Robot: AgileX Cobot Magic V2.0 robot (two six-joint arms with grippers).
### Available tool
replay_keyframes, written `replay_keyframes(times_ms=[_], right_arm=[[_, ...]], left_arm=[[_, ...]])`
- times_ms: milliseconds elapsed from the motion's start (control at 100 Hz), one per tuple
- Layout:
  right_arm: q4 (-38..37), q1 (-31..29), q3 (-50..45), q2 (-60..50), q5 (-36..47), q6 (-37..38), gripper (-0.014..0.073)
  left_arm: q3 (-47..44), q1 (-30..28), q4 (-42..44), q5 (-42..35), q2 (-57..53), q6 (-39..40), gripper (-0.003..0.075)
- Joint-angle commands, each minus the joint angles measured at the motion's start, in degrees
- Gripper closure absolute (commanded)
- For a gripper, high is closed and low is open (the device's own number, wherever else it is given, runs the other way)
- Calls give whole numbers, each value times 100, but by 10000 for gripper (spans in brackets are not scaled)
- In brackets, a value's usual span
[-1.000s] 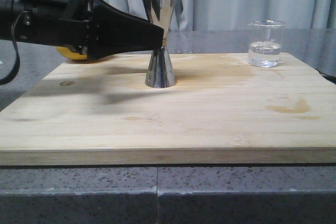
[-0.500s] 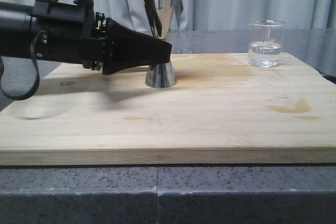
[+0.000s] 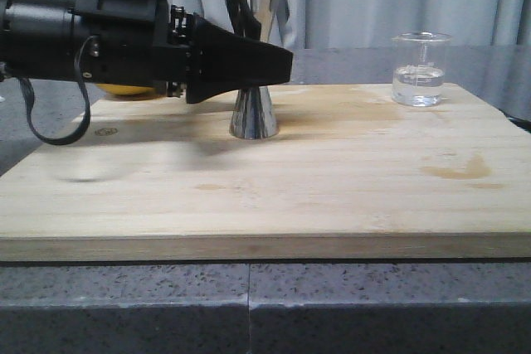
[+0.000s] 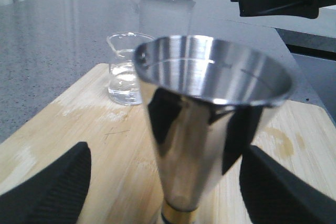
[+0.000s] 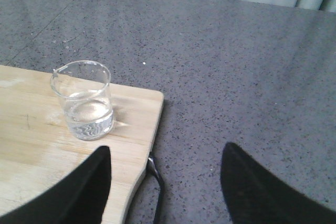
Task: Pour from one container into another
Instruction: 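Close the left gripper around the jigger's gold-banded waist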
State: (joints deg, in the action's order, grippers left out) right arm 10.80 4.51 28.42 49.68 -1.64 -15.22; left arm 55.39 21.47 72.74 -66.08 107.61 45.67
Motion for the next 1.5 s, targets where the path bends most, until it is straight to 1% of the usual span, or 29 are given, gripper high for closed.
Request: replay_keyframes(times_ms=[0, 220, 400, 650, 840, 970, 1130, 1490], right_arm=[[13, 1, 146, -10, 460, -15, 207], [13, 1, 146, -10, 460, -15, 207], [13, 1, 146, -10, 460, -15, 207], [13, 1, 146, -10, 428, -15, 207], [13, 1, 146, -10, 428, -15, 207], [13, 1, 146, -10, 438, -15, 207], [13, 1, 146, -10, 438, -15, 207], [13, 1, 146, -10, 438, -15, 207]], left_arm=[[152, 76, -387, -317, -168, -1, 188], [152, 76, -469, -474, -129, -1, 199], [152, 76, -488, -474, -129, -1, 265], [152, 76, -143, -474, -129, 22, 349], [152, 76, -25, -474, -129, 60, 386], [152, 76, -13, -484, -129, 60, 389], [152, 76, -13, -484, -129, 60, 414], [152, 76, -13, -484, -129, 60, 520]])
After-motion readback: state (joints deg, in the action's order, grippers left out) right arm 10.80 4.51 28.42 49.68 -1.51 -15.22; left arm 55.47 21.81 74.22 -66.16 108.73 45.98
